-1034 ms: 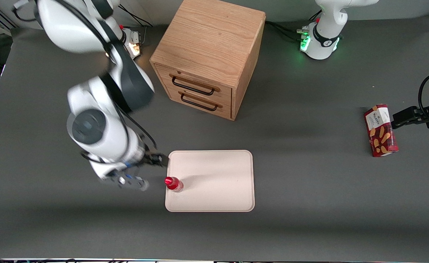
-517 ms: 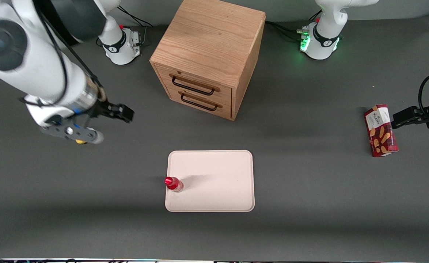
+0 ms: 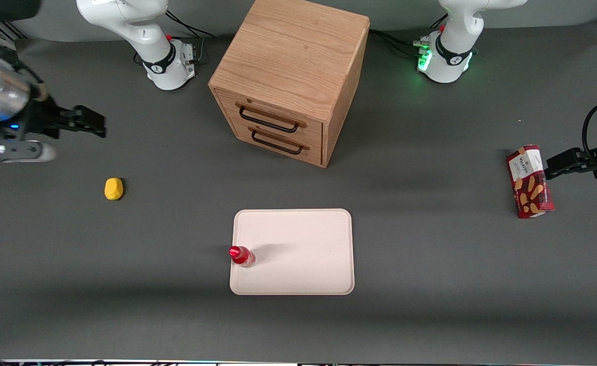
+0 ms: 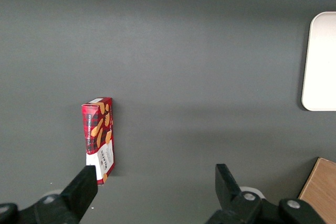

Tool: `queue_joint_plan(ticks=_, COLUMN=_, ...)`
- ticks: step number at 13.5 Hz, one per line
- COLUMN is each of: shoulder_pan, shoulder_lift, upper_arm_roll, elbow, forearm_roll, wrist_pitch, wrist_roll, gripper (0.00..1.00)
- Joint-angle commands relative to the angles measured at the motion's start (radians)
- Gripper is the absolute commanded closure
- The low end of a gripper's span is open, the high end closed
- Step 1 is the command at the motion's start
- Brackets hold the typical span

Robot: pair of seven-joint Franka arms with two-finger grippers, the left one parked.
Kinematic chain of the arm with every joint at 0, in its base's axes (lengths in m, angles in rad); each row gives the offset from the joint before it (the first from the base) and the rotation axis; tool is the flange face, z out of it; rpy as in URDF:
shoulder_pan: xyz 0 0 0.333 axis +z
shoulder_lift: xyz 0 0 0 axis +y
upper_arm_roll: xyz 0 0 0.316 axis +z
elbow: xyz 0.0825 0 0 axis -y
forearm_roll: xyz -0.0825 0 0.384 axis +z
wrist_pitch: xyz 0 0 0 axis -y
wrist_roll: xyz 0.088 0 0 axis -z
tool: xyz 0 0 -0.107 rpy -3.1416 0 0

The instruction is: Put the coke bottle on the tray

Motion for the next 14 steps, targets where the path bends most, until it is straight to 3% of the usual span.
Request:
queue_joint_plan(ticks=1, shoulder_pan=-0.056, shoulder_lift=-0.074, upper_arm_roll=-0.005, elbow=-0.121, forearm_roll=-0.005, wrist_pitch=0.108, wrist_roll=-0.142, gripper=0.0)
queue_joint_plan(ticks=4, shoulder_pan=-0.058, shoulder_lift=-0.131, upper_arm_roll=-0.082, elbow=-0.261, forearm_roll=0.027, wrist_pitch=0.278, wrist_roll=-0.255, gripper=0.0)
queue_joint_plan(ticks=9, shoulder_pan=-0.087, shoulder_lift=-0.102, upper_arm_roll=-0.093, elbow=-0.257, forearm_roll=0.035, wrist_pitch=0.437, wrist_roll=-0.269, gripper=0.0)
queue_joint_plan(ticks=14, shoulder_pan=-0.081, shoulder_lift=-0.105, upper_arm_roll=-0.093, elbow=-0.244, forearm_roll=0.032, wrist_pitch=0.442, wrist_roll=-0.253, gripper=0.0)
